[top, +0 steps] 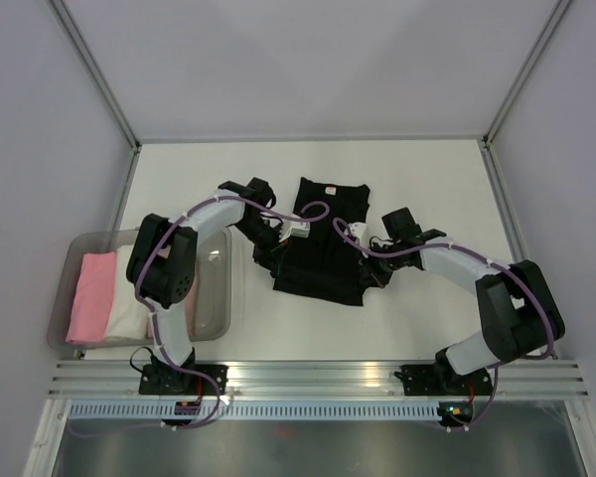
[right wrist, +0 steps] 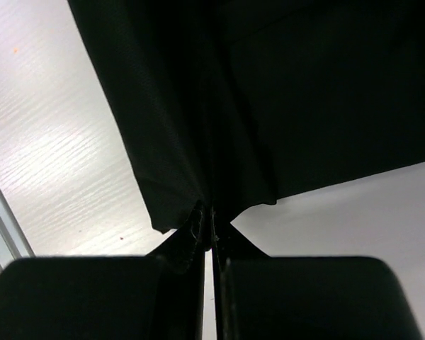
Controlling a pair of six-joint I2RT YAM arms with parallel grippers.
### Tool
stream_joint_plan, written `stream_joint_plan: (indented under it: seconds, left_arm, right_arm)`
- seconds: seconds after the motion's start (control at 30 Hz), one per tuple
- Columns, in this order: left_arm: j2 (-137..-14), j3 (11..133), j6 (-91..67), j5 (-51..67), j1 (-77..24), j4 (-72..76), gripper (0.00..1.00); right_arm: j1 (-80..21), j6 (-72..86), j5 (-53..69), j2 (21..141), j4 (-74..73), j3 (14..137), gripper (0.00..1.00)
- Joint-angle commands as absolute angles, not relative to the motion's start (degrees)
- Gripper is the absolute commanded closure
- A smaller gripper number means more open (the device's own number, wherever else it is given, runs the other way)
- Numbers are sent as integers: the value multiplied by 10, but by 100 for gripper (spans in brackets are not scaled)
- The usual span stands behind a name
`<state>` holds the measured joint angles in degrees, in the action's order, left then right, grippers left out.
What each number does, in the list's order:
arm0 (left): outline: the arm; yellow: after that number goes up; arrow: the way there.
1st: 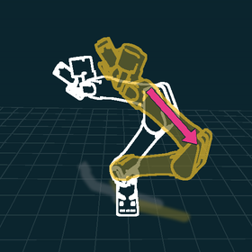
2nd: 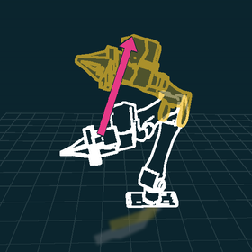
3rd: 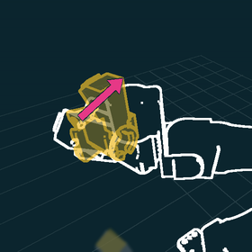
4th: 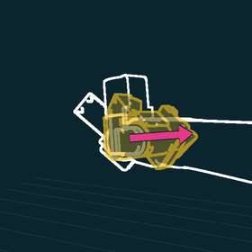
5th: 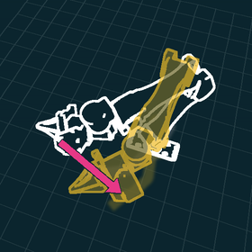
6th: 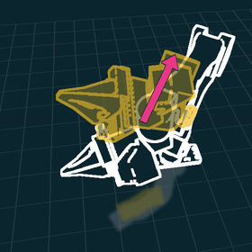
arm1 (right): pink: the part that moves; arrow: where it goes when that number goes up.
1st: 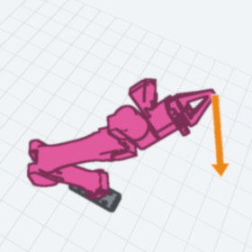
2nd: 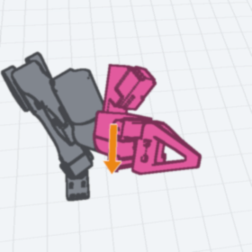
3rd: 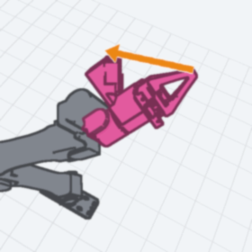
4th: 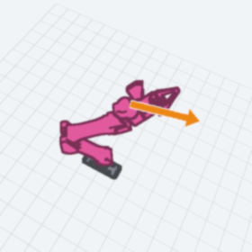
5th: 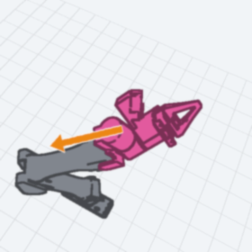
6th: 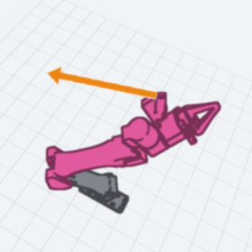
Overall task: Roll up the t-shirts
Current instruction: Roll the tshirt
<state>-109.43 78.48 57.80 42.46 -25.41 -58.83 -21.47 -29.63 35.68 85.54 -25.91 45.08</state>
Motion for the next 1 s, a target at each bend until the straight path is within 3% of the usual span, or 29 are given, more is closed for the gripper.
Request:
stream_joint_plan:
  seconds: [0.0,0.03,0.17,0.23,0.27,0.33,0.47,0.53,0.7,0.97]
  left_arm:
    - [-1114,816,539,433,-242,-589,80]
    - [-1119,818,531,427,-240,-583,78]
    - [-1133,838,506,425,-236,-570,53]
    - [-1136,845,491,435,-230,-565,50]
    - [-1136,852,484,439,-227,-564,48]
    - [-1135,862,463,446,-217,-562,48]
    - [-1117,873,368,403,-207,-506,47]
    - [-1106,866,282,330,-205,-476,46]
    - [-1046,804,149,299,-214,-453,44]
    - [-1011,726,116,274,-245,-446,43]
  right_arm:
    - [-207,-255,345,877,-209,478,95]
    - [-207,-247,345,889,-209,481,93]
    - [-204,-221,323,904,-199,490,84]
    - [-201,-212,303,904,-194,491,71]
    - [-196,-199,297,903,-190,493,69]
    - [-190,-182,289,892,-182,494,62]
    - [-168,-133,272,859,-145,488,58]
    - [-162,-92,265,836,-138,484,57]
    - [-159,-2,236,777,-127,461,57]
    - [-160,162,212,749,-182,404,57]
